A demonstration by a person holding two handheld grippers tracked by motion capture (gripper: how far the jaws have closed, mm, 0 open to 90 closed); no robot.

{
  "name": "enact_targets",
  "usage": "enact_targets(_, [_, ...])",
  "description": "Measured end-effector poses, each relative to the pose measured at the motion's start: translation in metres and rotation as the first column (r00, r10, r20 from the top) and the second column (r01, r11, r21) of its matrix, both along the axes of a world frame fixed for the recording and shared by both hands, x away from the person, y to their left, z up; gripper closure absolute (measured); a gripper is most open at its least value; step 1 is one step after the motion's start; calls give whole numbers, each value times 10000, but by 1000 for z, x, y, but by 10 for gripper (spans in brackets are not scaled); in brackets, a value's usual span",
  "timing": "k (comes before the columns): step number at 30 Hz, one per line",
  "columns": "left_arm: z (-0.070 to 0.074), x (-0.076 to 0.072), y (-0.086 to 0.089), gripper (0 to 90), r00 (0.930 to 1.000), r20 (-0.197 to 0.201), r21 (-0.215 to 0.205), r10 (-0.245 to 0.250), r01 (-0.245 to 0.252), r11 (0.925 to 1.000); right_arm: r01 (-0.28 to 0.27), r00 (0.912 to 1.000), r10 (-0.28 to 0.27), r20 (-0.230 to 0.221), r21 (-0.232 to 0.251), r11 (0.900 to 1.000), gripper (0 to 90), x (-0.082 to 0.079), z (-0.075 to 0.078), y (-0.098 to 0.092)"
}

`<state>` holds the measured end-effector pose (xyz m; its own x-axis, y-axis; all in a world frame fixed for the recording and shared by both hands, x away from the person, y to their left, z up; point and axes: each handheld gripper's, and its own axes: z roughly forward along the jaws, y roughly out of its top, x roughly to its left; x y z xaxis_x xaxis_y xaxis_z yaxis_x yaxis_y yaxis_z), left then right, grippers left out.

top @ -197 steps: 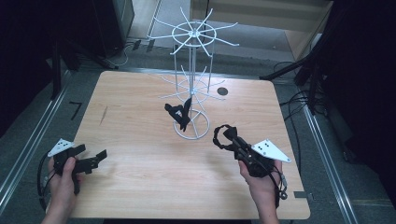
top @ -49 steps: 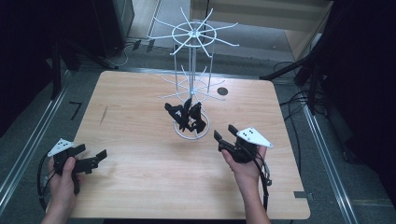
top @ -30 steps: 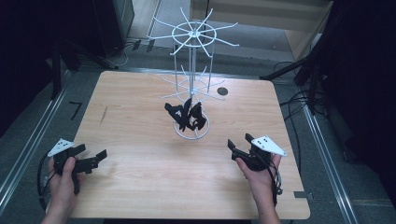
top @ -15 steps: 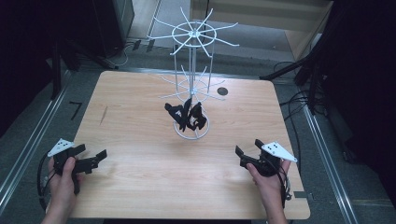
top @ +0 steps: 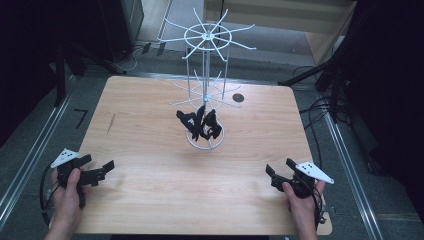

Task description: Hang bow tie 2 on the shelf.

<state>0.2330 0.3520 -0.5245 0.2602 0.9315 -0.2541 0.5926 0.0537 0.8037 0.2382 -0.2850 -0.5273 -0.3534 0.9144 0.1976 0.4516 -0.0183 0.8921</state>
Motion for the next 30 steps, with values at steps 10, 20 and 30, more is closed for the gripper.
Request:
enact_targets(10, [0, -1, 0, 0, 10000, 26, -5, 11, -11, 10000, 298, 9995, -299, -60, -99, 9995, 140, -11, -6, -22])
enact_targets(20, [0, -1, 0, 0, 10000, 39, -21, 32, -32, 10000, 606, 9979, -608, -207, -128, 9981, 140, -22, -11, -45])
enact_targets(30, [0, -1, 0, 0, 9999, 62, -78, 84, -84, 9999, 953, 9947, -959, -378, -181, 9953, 140, -35, -18, -67])
